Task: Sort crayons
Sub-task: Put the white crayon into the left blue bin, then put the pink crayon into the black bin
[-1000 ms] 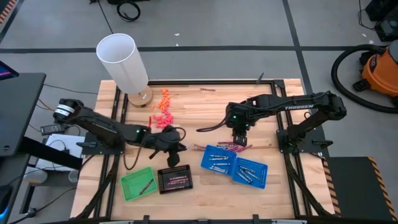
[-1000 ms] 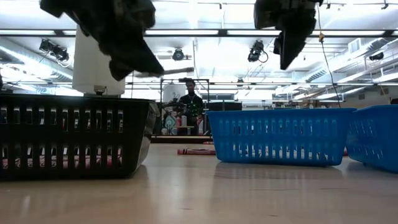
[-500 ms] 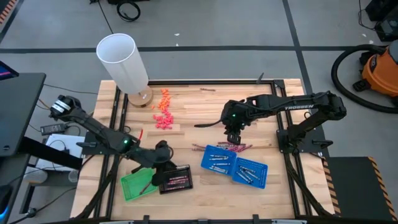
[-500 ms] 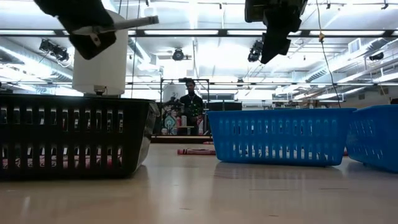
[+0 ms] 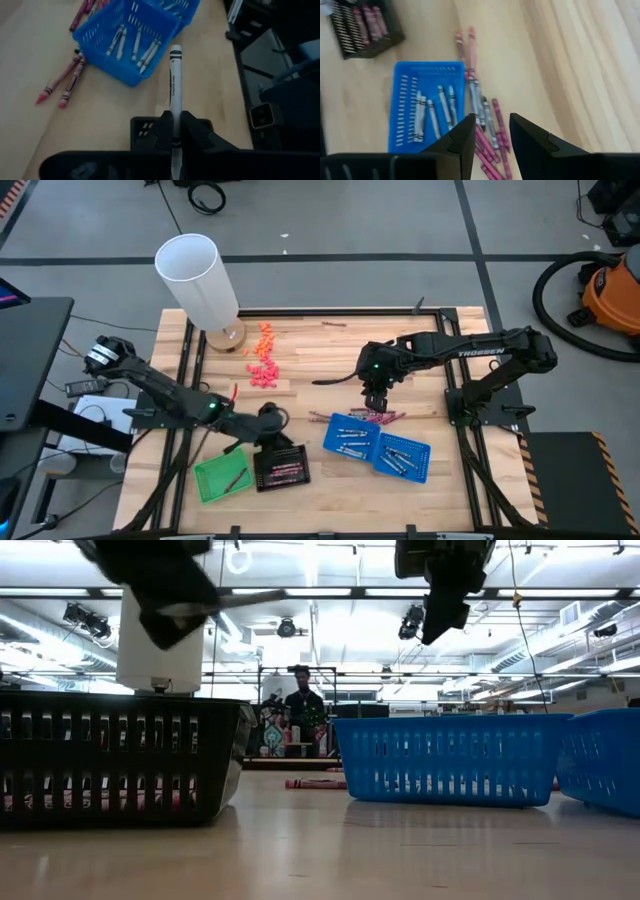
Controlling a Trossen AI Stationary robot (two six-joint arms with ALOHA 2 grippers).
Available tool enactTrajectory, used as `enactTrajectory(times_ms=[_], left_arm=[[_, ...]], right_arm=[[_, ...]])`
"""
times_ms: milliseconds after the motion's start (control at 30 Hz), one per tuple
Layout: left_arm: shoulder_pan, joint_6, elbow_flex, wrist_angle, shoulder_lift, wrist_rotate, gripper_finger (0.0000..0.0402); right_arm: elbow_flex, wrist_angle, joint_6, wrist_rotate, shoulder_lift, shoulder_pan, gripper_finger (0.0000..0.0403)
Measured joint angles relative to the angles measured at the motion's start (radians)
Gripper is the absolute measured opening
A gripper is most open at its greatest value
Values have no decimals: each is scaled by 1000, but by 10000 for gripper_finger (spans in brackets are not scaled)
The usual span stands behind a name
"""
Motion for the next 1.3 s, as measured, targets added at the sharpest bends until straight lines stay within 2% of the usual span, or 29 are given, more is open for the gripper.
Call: enactTrajectory(times_ms=[200,333,467,767,900,1033,1133,1200,1300], left_arm=[[114,10,13,43,100,91,16],[179,92,107,41,192,152,16],[231,205,240,6,317,212,16],[300,357,531,-78,568,231,20],[302,401,590,-80,631,239,54],[297,421,598,-90,636,247,118],[302,418,598,-159,616,247,156],[306,437,598,-242,587,244,167],[307,502,593,-361,545,181,170]], right_arm=[[0,-189,110,131,0,-7,128],[0,-314,147,201,0,-18,128],[0,-345,128,199,0,-39,128],[0,-365,42,194,-31,-96,128],[0,-355,35,196,-72,-127,128],[0,-342,24,198,-109,-154,128],[0,-328,15,199,-126,-170,128],[0,-307,15,199,-132,-175,128],[0,-278,13,196,-136,-177,128]])
